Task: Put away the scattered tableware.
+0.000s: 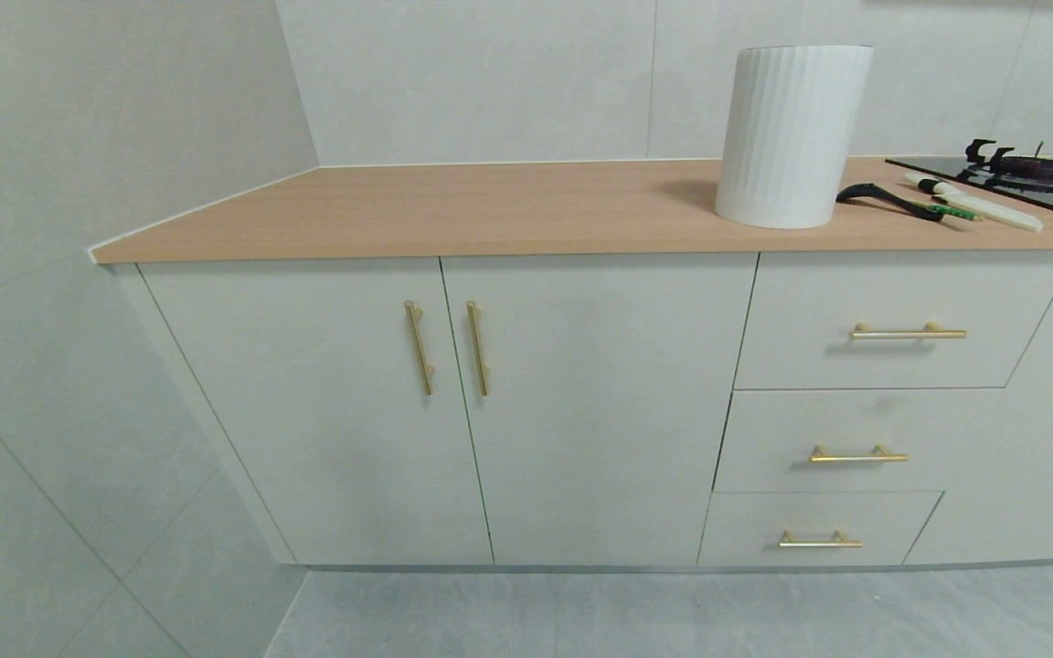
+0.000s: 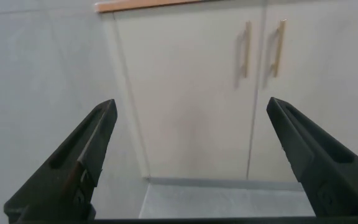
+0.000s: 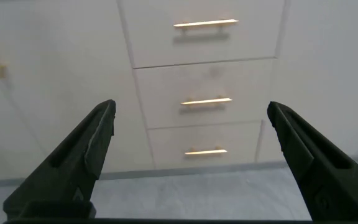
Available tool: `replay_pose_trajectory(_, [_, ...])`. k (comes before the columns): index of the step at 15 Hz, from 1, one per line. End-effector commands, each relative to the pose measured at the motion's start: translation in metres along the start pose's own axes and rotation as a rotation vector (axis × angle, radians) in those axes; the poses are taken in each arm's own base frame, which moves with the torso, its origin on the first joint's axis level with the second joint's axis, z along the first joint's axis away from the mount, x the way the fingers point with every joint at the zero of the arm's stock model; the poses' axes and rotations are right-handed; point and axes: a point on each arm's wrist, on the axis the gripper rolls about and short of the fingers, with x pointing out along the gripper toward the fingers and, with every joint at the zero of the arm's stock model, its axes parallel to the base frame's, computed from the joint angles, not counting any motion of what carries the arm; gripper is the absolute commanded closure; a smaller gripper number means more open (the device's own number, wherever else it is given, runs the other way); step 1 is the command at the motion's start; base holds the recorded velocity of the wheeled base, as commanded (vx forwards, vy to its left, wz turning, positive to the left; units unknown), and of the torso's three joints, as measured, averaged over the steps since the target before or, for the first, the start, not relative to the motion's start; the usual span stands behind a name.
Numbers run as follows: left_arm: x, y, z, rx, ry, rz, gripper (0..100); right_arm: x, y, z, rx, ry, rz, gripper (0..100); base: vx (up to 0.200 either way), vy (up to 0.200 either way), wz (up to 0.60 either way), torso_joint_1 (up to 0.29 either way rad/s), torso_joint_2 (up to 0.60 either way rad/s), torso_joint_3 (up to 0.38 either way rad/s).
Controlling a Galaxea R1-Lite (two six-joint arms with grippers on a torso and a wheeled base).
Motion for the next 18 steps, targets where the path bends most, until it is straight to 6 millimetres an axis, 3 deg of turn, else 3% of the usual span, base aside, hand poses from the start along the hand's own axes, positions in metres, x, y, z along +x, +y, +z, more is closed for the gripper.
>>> replay_pose_trajectory(1, [0.003, -0.002, -0.015, 0.000, 0.047, -0.031, 0, 0.002, 0.000, -0.007, -0.005, 0.028, 0.007, 0, 0.000, 0.000, 0.00, 0.000, 0.00, 0.000])
replay_pose_trajectory(7, [0.001, -0.005, -0.027, -0.025, 0.162, -0.114, 0, 0.002, 0.000, -0.012, -0.013, 0.076, 0.009, 0, 0.000, 0.000, 0.00, 0.000, 0.00, 0.000])
replay_pose_trajectory(18, [0.001, -0.005, -0.026, -0.083, 0.162, -0.108, 0, 0.002, 0.000, -0.012, -0.013, 0.076, 0.009, 0, 0.000, 0.000, 0.00, 0.000, 0.00, 0.000])
